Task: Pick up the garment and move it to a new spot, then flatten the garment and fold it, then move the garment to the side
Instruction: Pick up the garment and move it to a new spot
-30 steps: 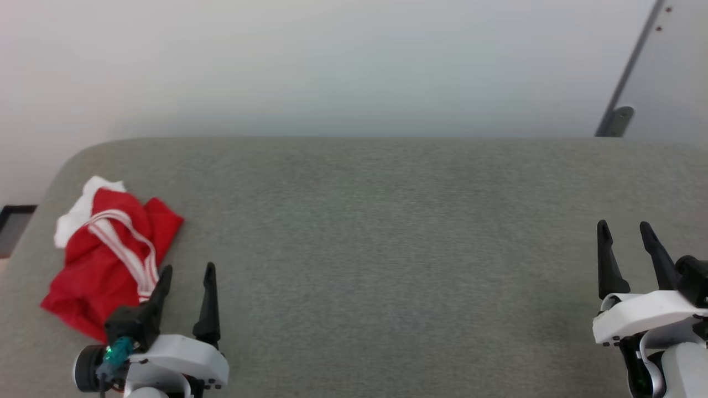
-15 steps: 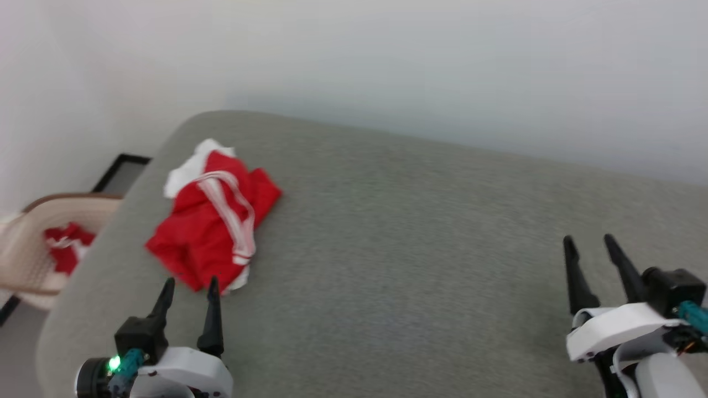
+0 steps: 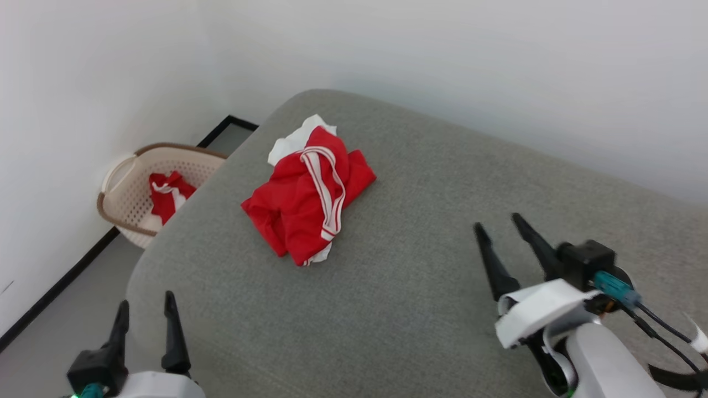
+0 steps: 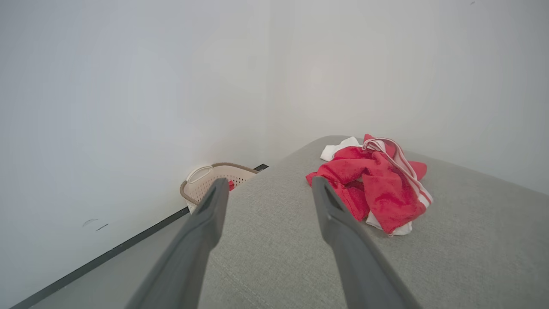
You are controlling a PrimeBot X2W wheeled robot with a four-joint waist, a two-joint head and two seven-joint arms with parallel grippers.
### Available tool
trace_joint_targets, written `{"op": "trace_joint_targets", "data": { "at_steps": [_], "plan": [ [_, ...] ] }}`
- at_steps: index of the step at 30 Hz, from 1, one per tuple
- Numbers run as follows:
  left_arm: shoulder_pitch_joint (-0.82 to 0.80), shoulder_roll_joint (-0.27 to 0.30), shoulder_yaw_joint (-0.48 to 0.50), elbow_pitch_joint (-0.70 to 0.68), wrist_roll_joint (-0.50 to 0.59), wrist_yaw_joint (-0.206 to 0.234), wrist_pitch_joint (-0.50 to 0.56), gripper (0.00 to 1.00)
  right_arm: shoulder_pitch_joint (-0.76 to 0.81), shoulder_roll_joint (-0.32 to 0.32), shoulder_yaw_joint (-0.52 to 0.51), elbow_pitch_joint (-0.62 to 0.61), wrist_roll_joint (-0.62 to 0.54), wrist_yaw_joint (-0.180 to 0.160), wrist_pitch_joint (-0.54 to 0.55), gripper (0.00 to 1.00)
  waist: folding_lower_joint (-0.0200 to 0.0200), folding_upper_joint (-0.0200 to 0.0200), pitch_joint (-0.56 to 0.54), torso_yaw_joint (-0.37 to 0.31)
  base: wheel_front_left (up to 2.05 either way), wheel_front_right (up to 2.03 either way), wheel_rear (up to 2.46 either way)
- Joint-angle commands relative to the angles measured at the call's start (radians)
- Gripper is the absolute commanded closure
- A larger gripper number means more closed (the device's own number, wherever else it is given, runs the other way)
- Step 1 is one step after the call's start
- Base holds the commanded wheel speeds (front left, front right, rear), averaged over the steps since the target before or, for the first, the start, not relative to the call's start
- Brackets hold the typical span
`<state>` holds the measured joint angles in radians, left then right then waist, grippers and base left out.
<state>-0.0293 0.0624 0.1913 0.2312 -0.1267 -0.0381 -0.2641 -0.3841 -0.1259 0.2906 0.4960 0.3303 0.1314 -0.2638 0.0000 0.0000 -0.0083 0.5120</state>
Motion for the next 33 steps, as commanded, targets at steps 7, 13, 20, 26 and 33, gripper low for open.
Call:
{"op": "trace_joint_targets", "data": {
  "at_steps": [7, 13, 20, 26, 33],
  "plan": [
    [0.049, -0.011, 0.019, -0.081, -0.044, 0.041, 0.0, 0.0, -0.083, 0.002, 0.105, 0.041, 0.055, -0.001, -0.001, 0.0, 0.0, 0.0, 0.049, 0.034, -0.01, -0.01, -0.01],
    [0.056, -0.011, -0.008, -0.083, -0.06, 0.045, 0.0, 0.0, -0.095, -0.006, 0.11, 0.037, 0.064, -0.001, -0.001, 0.0, 0.0, 0.0, 0.052, 0.031, 0.0, 0.0, 0.0],
    [-0.063, 0.025, -0.08, 0.013, -0.015, -0.042, 0.0, 0.0, -0.029, -0.021, 0.055, 0.005, 0.045, -0.001, -0.001, 0.0, 0.0, 0.0, 0.036, 0.007, 0.0, 0.0, 0.0],
    [-0.316, 0.135, -0.223, 0.232, 0.006, -0.089, 0.002, 0.0, 0.022, -0.023, 0.005, -0.034, 0.012, -0.001, -0.001, 0.0, 0.0, 0.0, 0.058, -0.079, 0.0, 0.0, 0.0],
    [-0.629, 0.259, -0.412, 0.514, -0.204, -0.093, 0.093, 0.0, -0.048, -0.04, 0.023, -0.046, -0.002, -0.001, -0.001, 0.0, 0.0, 0.0, 0.173, -0.244, 0.0, 0.0, 0.0]
  ]
}}
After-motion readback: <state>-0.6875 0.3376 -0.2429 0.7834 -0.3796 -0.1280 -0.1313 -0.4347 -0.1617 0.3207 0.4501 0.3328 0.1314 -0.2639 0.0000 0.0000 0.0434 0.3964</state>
